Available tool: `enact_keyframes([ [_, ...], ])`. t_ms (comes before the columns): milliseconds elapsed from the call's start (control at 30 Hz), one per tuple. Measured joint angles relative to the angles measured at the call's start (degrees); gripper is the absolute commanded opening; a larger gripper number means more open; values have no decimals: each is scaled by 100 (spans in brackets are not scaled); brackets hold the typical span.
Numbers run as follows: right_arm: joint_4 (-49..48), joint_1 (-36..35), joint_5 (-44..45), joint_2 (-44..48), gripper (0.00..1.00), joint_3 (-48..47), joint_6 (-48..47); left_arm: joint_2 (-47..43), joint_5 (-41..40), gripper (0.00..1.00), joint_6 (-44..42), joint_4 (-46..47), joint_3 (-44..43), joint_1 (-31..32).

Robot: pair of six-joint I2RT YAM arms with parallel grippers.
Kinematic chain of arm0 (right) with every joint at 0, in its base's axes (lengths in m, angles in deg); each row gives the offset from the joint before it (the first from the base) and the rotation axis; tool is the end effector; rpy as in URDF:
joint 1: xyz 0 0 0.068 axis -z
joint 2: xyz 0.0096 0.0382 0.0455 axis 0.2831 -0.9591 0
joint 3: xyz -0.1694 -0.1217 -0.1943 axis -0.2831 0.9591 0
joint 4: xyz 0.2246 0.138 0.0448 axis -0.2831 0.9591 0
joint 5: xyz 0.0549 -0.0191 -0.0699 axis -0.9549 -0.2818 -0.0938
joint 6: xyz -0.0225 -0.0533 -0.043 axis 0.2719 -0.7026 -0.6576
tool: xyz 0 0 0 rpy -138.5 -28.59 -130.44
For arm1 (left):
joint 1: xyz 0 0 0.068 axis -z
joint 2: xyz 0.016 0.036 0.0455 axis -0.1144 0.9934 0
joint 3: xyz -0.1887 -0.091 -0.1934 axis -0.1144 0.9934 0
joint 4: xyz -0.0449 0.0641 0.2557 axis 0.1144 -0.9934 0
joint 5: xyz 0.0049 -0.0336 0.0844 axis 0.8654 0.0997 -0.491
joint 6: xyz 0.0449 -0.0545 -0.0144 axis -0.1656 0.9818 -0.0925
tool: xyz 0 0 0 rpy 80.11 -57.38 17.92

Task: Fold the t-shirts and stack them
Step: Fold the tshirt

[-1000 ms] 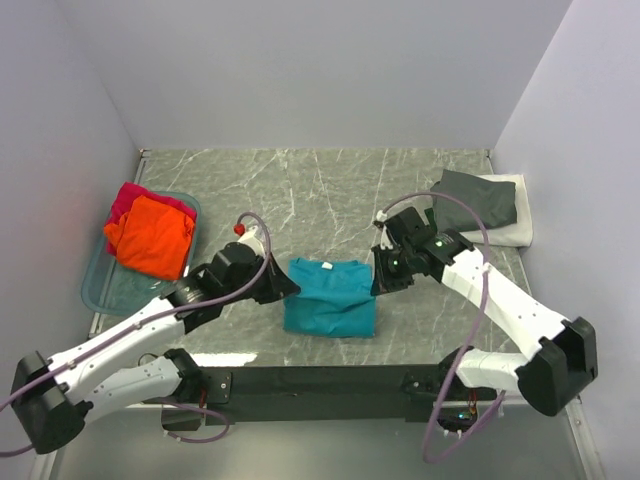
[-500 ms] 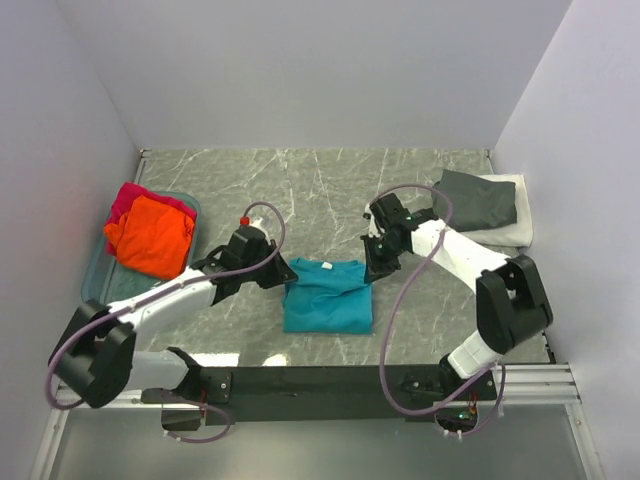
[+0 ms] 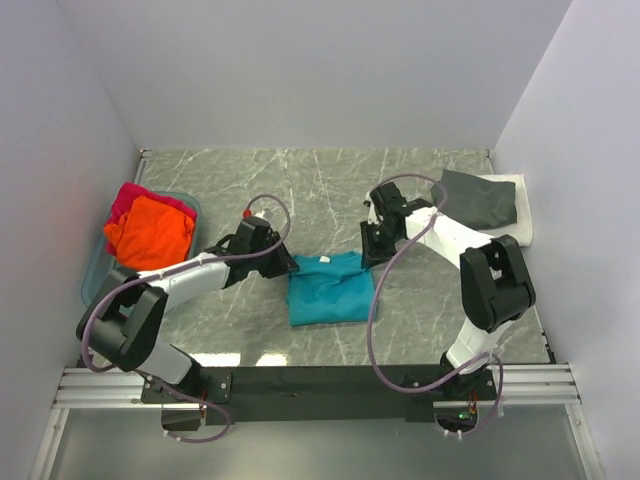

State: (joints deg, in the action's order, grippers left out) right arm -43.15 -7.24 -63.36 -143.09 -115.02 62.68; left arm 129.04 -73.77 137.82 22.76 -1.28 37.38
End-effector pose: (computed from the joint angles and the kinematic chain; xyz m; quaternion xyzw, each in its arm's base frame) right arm 0.3166 0.1555 0.1835 -0.0872 0.9724 0.1783 0.1228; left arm 0.2645 -0.1700 0.1691 -0.1233 0.9106 -0.3131 0.2397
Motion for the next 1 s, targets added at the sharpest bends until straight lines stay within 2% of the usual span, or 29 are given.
enact_keyframes([
  [33, -55, 31, 31, 24, 59, 0, 20, 4, -131, 43, -22, -52, -72, 0],
  [100, -192, 96, 160, 212, 65, 20, 107, -59, -400, 51, -33, -260, -260, -4],
  [167, -271, 122, 284, 520, 67, 33, 127, -216, -728, 57, -66, -463, -463, -4],
  [367, -485, 144, 507, 2031, 66, 72, 208, -1233, -1738, 57, -177, -789, -787, 70],
  [533, -730, 4, 61, 2500, 64, 544, 308, -1641, -1969, 56, -197, -610, -713, 632],
  [667, -756, -452, -269, 2098, 64, 1021, 433, -1521, -1991, 56, -197, -494, -525, 1217],
  [800, -874, -903, -483, 1370, 63, 1014, 509, -1349, -2009, 56, -188, -468, -356, 1495],
  [900, -863, -992, -535, 671, 63, 737, 505, -1279, -2020, 56, -186, -468, -304, 1631],
  [1000, -778, -944, -323, -188, 63, 55, 483, -1246, -2015, 55, -203, -391, -306, 1784],
])
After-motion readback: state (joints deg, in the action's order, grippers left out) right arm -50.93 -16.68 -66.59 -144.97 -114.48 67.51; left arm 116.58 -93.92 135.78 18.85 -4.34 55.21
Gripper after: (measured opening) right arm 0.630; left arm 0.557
